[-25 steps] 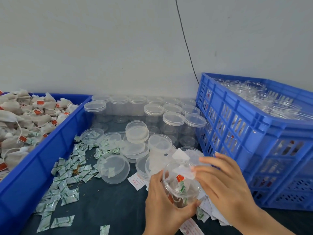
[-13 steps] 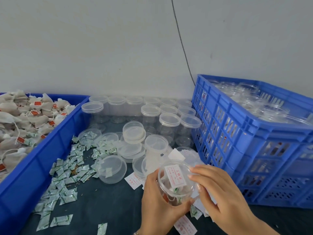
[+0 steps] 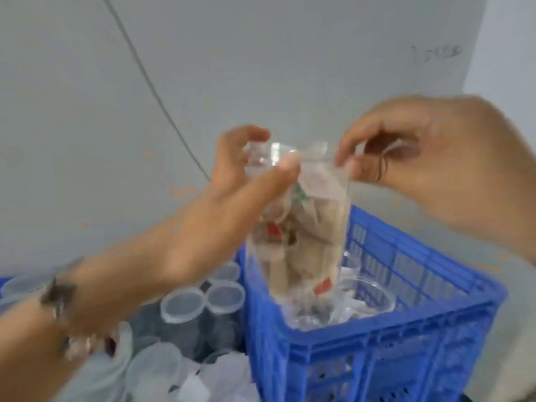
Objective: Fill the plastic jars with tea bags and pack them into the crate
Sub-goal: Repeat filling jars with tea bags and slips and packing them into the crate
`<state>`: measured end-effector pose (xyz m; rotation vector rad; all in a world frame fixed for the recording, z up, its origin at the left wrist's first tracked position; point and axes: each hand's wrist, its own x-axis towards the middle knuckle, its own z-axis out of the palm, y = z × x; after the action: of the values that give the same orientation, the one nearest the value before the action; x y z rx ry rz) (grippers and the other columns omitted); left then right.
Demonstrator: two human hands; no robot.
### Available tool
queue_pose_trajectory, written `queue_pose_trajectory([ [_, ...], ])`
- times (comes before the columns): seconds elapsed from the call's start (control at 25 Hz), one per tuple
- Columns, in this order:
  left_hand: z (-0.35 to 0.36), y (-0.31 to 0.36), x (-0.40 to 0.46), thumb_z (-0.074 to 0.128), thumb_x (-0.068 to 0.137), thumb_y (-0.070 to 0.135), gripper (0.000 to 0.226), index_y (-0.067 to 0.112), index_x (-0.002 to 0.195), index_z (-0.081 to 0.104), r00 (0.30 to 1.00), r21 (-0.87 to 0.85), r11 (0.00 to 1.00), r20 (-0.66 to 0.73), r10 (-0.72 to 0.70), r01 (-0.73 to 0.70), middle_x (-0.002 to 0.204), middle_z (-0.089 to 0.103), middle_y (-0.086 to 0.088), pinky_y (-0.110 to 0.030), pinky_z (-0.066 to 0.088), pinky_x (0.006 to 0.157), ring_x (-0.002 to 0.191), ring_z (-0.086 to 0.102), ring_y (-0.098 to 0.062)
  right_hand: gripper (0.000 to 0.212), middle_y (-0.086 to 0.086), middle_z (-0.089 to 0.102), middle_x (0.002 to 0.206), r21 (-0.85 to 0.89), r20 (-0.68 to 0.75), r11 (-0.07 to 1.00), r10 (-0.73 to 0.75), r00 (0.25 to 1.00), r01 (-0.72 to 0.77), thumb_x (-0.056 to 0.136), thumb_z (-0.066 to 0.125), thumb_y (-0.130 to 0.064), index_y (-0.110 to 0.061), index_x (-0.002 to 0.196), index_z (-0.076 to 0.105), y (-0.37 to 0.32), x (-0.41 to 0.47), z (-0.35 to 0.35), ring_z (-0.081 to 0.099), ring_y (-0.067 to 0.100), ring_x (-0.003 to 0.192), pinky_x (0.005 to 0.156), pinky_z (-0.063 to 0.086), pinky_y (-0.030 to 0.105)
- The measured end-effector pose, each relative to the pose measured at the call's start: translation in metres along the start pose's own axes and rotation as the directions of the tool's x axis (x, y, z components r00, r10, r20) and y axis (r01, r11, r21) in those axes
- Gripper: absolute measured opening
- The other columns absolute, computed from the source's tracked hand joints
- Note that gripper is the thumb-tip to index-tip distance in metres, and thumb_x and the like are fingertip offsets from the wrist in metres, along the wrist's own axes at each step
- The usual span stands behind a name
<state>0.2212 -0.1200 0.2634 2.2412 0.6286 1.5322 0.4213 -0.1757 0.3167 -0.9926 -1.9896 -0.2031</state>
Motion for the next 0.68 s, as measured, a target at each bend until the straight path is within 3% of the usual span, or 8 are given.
queue_pose_trajectory([
  [0.12,0.013,0.004,0.088,0.059,0.079,0.062,0.024,0.044,0.094,0.056,0.963,0.359,0.911,0.24,0.12,-0.203,0.105,0.046,0.024,-0.013,0.036,0.09,0.107,0.047,-0.001,0.015,-0.012,0.061,0.068,-0.301,0.036,0.953,0.049,0.998,-0.036,0.069,0.073,-0.043,-0.03,0.071,0.065,0.038,0.025,-0.034,0.055,-0.003,0.063,0.063,0.038,0.008],
  [0.2,0.036,-0.009,0.127,0.054,0.078,0.054,0.029,0.034,0.096,0.065,0.883,0.472,0.779,0.418,0.214,-0.412,0.096,0.053,0.021,-0.024,0.034,0.088,0.104,0.046,-0.01,0.011,-0.013,0.055,0.071,-0.448,0.073,0.894,0.047,0.996,-0.01,0.074,0.075,-0.031,-0.026,0.074,0.065,0.071,0.033,-0.04,0.052,-0.001,0.066,0.062,0.036,0.011],
  [0.28,0.074,-0.025,0.157,0.06,0.081,0.046,0.025,0.031,0.099,0.068,0.845,0.476,0.774,0.516,0.14,-0.419,0.085,0.056,0.022,-0.024,0.033,0.08,0.095,0.048,-0.01,0.01,-0.008,0.053,0.075,-0.567,0.095,0.824,0.083,0.992,-0.015,0.077,0.074,-0.028,-0.019,0.079,0.069,0.111,0.04,-0.036,0.053,0.011,0.072,0.067,0.039,0.027],
  [0.32,0.096,-0.039,0.169,0.063,0.084,0.041,0.021,0.03,0.1,0.069,0.836,0.508,0.756,0.541,0.093,-0.413,0.087,0.059,0.019,-0.024,0.034,0.078,0.092,0.051,-0.011,0.01,-0.006,0.055,0.077,-0.609,0.109,0.792,0.133,0.985,-0.04,0.079,0.073,-0.026,-0.017,0.083,0.07,0.134,0.043,-0.03,0.054,0.016,0.076,0.068,0.039,0.029],
  [0.48,0.169,-0.106,0.193,0.06,0.09,0.024,0.016,0.028,0.103,0.069,0.797,0.683,0.577,0.597,-0.089,-0.447,0.106,0.068,0.001,-0.028,0.043,0.077,0.099,0.062,-0.024,0.01,0.004,0.069,0.094,-0.656,0.168,0.738,0.349,0.922,-0.16,0.083,0.065,-0.013,-0.013,0.091,0.071,0.228,0.038,0.012,0.062,0.024,0.091,0.073,0.041,0.028],
  [0.68,0.211,-0.184,0.188,0.049,0.094,0.021,0.022,0.025,0.104,0.067,0.76,0.77,0.42,0.605,-0.239,-0.481,0.105,0.065,-0.002,-0.028,0.039,0.066,0.093,0.063,-0.024,0.015,0.014,0.069,0.099,-0.677,0.269,0.717,0.45,0.851,-0.165,0.086,0.059,-0.014,-0.009,0.094,0.071,0.305,0.031,0.077,0.061,0.031,0.094,0.068,0.034,0.027],
])
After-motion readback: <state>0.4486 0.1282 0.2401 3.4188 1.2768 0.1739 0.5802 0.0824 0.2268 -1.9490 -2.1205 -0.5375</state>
